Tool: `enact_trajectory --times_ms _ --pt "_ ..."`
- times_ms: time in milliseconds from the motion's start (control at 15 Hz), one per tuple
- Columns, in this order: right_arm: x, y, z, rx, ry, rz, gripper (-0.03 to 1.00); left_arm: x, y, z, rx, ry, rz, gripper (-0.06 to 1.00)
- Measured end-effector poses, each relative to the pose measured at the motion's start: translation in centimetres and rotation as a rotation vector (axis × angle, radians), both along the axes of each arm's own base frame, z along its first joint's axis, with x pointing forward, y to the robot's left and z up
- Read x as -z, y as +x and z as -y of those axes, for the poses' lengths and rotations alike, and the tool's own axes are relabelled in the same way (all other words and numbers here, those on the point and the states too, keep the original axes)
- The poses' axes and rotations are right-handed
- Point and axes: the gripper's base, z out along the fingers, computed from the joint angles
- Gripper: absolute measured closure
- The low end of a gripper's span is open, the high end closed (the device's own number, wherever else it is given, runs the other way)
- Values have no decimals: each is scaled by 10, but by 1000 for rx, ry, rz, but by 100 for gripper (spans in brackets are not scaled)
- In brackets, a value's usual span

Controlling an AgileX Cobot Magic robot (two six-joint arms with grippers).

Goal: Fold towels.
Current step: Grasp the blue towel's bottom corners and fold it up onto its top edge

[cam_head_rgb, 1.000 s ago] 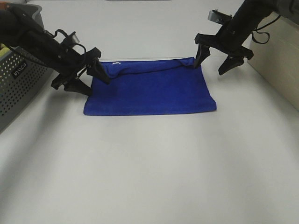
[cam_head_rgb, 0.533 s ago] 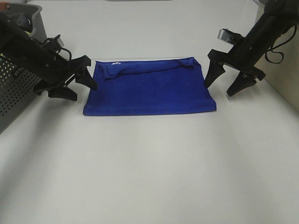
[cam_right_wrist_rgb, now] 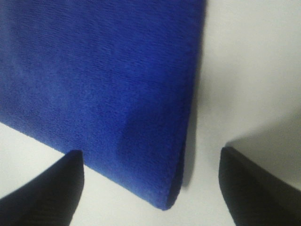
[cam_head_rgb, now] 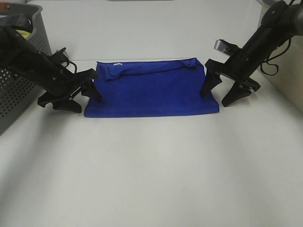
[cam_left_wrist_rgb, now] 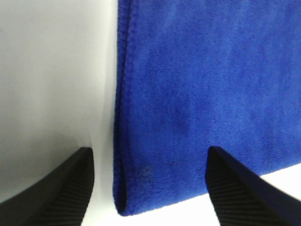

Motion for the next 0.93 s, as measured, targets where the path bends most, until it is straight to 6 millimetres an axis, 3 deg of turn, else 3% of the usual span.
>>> enact_trajectory --times_ms 200,333,400,533,600,667,933 --pt "4 -3 -26 -36 27 -12 23 0 -2 18 28 11 21 35" --pt "7 -3 -34 -17 25 -17 34 7 -4 24 16 2 -2 45" --pt "8 -2 -34 11 20 -18 44 10 -4 24 0 -3 -16 53" --pt "14 -1 -31 41 -15 -33 76 14 -4 24 -6 -1 -27 83" --pt "15 -1 -30 55 -31 -37 92 15 -5 24 -3 4 -27 92" --pt "15 -1 -29 61 -36 -40 97 15 -5 24 -2 6 -27 94" --pt "14 -6 -29 52 -41 -88 97 8 -11 24 80 30 -51 94"
